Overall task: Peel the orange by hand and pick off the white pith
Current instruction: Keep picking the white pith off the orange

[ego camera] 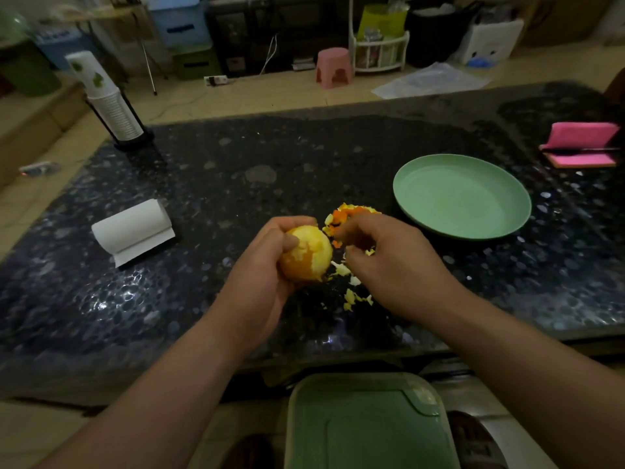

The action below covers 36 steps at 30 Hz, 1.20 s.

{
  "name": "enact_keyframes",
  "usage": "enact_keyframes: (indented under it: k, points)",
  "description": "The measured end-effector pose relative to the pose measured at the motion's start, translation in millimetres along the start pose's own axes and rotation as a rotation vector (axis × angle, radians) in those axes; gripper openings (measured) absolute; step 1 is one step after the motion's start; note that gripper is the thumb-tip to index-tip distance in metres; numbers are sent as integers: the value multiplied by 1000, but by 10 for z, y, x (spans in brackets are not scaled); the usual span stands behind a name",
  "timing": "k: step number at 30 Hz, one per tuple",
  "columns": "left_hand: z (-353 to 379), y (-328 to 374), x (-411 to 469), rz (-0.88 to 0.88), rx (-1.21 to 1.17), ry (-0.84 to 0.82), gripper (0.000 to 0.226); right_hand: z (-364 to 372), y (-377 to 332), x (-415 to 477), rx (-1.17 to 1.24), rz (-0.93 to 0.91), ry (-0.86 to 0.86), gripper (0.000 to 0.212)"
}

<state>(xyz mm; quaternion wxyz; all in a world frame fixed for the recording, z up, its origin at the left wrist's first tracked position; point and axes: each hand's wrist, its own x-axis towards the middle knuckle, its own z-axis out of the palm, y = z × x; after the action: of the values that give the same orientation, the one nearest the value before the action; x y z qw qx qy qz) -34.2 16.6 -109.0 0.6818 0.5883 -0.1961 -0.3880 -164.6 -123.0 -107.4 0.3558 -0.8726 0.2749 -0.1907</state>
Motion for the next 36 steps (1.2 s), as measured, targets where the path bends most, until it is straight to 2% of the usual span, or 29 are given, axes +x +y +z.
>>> enact_keyframes:
  k: [1, 3, 5, 11, 16, 22, 24, 27, 30, 36]
  points:
    - [3, -4, -4, 14, 31, -4, 42, -14, -23, -2, 62, 4, -1, 18]
    - [11, -5, -20, 41, 80, -14, 43, -53, -82, -36, 209, 19, -42, 19]
    - [16, -4, -32, 67, 130, -15, 43, -61, -131, -94, 236, -7, -72, 19]
    - [50, 11, -75, 144, 275, -40, 45, -77, -150, -189, 90, -111, 27, 22]
    - [93, 55, -155, 213, 434, -55, 45, -87, -192, -220, -128, -272, 87, 12]
    - [112, 40, -173, 239, 475, -44, 44, -93, -170, -168, -214, -335, 159, 7]
    - [116, 55, -171, 236, 441, -40, 45, -118, -142, -164, -190, -339, 135, 2]
    - [121, 86, -163, 218, 373, -43, 47, -168, -113, -164, -99, -310, 38, 15]
    - [127, 107, -178, 212, 364, -56, 46, -213, -108, -153, -86, -309, -7, 18]
    - [97, 106, -181, 174, 550, -72, 38, -273, -204, -159, -339, -408, -42, 24]
